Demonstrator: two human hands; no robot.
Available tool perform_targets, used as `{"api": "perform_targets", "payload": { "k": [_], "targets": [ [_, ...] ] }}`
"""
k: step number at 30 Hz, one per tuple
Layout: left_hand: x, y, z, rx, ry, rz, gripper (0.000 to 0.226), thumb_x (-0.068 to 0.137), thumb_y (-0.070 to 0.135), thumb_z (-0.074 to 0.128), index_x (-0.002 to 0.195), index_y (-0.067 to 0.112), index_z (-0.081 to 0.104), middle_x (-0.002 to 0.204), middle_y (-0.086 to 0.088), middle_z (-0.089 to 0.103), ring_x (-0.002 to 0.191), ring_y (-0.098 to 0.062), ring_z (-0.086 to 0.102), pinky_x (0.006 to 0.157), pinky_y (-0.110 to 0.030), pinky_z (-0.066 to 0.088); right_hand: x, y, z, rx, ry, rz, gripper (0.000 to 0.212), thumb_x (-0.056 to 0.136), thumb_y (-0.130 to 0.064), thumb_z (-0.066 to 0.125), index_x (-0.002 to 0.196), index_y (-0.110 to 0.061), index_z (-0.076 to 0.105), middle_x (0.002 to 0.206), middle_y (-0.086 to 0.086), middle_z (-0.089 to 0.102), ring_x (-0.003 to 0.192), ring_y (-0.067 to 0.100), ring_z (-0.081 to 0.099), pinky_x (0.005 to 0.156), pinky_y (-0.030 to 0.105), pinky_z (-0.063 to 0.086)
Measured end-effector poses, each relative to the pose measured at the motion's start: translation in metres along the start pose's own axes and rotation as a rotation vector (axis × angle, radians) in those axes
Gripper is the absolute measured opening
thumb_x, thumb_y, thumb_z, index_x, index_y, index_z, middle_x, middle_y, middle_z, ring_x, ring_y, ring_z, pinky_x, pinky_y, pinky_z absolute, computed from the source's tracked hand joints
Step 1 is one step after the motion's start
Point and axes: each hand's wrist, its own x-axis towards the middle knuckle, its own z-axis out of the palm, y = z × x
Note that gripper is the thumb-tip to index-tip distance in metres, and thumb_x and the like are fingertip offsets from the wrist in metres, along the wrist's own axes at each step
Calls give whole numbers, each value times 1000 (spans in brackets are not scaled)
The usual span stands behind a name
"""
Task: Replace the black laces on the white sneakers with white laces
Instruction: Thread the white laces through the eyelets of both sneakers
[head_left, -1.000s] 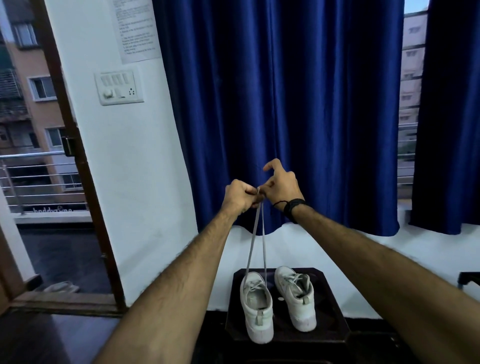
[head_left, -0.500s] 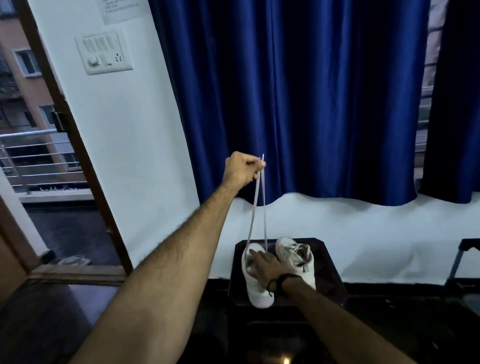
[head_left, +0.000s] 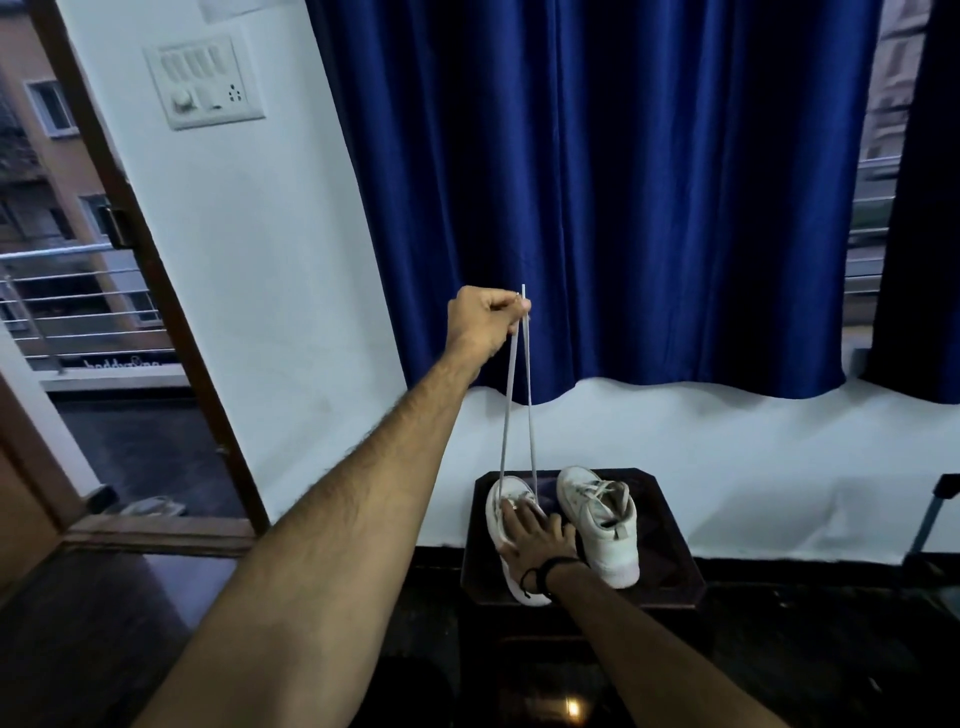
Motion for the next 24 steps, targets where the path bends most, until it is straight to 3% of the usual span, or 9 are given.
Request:
{"api": "perform_targets", "payload": {
  "k": [8,9,11,12,13,15,16,24],
  "targets": [
    [13,15,1,-128,124,28,22,86,13,72,68,26,73,69,-4,73,51,1,57,63,-21,51,-6,-4,1,-92,66,-3,66,98,-47,30,154,-28,0,162,-1,-1,122,34,40,100,46,27],
    [14,18,0,-131,119,29,21,86,13,73,69,25,73,69,-5,73,52,1,57,63,-20,51,-6,-5,5,-102,126,-4,64,96,-46,32,154,-28,12,162,4,5,115,35,46,96,46,32],
    [14,17,-3,-147,113,14,18,87,14,72,72,24,74,70,-4,73,53,-2,57,61,-20,51,-8,-9,1,-103,119,0,60,83,-48,38,138,-30,51,149,14,40,84,36,59,76,47,46],
    [14,15,-5,-153,114,7,18,87,14,72,73,24,74,70,-3,73,54,-3,56,60,-19,51,-9,-9,0,-117,145,7,60,78,-50,40,131,-30,58,143,14,48,76,35,60,70,46,48],
    [14,12,-6,-151,114,2,18,87,14,72,72,25,74,70,-3,73,54,-4,56,59,-18,50,-11,-8,-4,-111,105,-4,59,83,-49,41,138,-30,51,148,14,41,85,37,59,76,49,47],
    [13,6,-8,-127,111,2,19,87,16,72,71,27,73,70,-4,73,55,-5,57,60,-18,50,-7,-3,0,-113,111,-37,63,97,-44,34,154,-29,12,161,9,3,118,36,45,99,48,32],
    [13,4,-8,-114,108,5,20,87,16,73,71,27,73,71,-6,74,55,-5,57,61,-18,51,-8,-3,0,-102,76,-25,65,99,-44,31,154,-29,1,162,6,-8,124,35,39,102,46,27],
    [13,8,-8,-135,159,70,14,87,14,73,77,23,75,72,-5,73,54,-2,56,64,-18,55,-6,-11,3,-55,78,80,62,101,-41,27,154,-29,-4,161,-2,-11,128,35,34,106,47,23]
  ]
}}
